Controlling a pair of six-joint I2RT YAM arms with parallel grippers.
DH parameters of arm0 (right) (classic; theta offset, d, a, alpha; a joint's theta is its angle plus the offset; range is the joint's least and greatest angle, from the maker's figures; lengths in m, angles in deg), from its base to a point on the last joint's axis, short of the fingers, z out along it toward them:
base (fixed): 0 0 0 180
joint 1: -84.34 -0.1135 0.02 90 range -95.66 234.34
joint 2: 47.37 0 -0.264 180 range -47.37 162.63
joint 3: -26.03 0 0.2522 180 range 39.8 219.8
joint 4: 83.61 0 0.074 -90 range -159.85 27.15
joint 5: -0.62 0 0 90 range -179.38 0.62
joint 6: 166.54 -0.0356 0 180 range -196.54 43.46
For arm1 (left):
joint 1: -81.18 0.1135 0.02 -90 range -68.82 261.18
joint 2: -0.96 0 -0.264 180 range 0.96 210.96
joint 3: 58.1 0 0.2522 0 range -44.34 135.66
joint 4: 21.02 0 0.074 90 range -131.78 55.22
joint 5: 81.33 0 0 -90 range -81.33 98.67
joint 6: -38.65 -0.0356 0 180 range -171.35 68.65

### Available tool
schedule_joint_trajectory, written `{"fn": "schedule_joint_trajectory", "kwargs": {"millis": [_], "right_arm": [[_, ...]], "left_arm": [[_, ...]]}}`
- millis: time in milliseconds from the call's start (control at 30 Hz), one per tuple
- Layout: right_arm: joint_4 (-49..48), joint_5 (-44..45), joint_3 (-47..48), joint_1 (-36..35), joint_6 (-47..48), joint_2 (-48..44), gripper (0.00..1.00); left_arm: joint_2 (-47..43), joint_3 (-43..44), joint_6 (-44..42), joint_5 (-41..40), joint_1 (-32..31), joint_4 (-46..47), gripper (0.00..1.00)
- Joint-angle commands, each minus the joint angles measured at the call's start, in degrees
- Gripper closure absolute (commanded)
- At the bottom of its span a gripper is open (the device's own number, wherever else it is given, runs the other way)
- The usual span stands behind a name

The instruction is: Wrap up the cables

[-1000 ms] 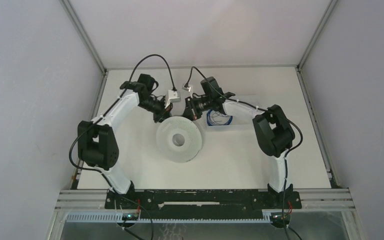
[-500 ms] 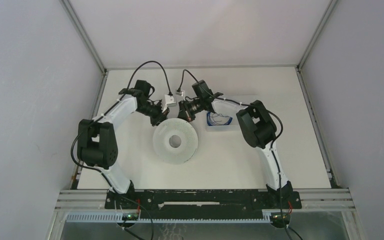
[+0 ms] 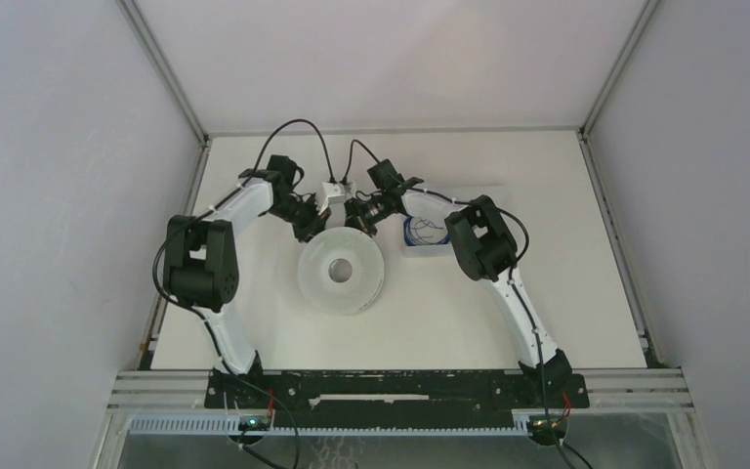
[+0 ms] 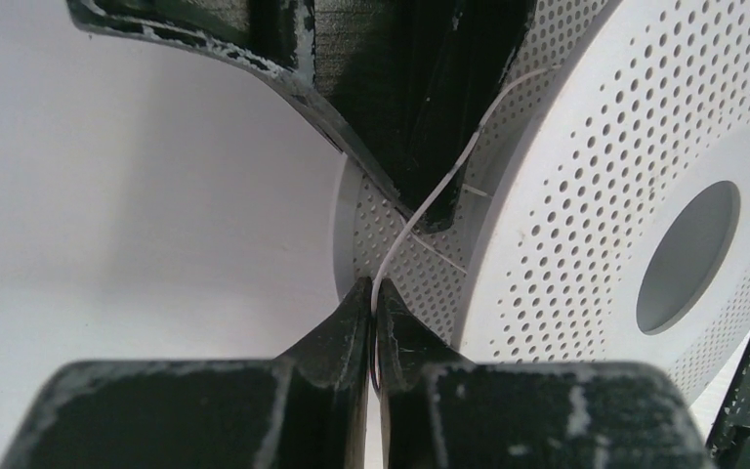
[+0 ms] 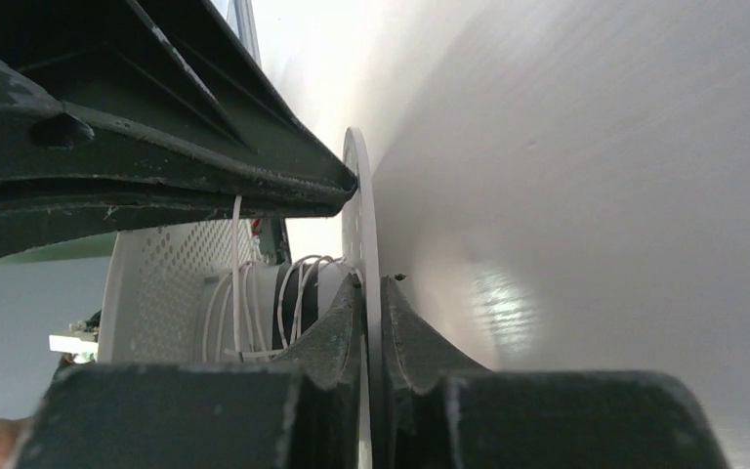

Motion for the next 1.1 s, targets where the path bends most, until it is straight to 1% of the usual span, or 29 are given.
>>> {"fn": "schedule_joint_trajectory", "kwargs": {"millis": [0,200,367,633,833,1000,1067], "right_arm": [[-6.7,9.9,7.5,2.4,3.6,2.0,0.85],[-5.0,10.4,12.4,3.4,3.0,5.0,0.7],[-4.4,12.2,13.9,4.1,1.4,5.4,0.62],[-3.3,14.9,15.1,4.9,0.1,3.7,0.6],[-1.5,16.6,14.8,5.1,0.3,0.6,0.57],[-1.4,17.3,11.7,5.9,0.7,-3.7,0.54],[-1.0,17.5,10.2,6.2,1.5,-6.1,0.53]], "left_arm": [[2.9,1.1,1.6,1.6,-1.5,-6.7,0.89],[4.8,2.4,2.9,1.5,-0.6,-6.7,0.92],[5.3,3.3,3.5,1.3,0.0,-6.7,0.95],[4.9,2.9,5.8,1.5,0.3,-5.5,0.96],[3.9,0.4,12.5,1.5,0.3,-1.3,0.96],[1.9,-3.4,16.7,1.9,0.3,2.3,0.96],[0.5,-6.0,19.4,1.3,0.3,5.4,0.95]]}}
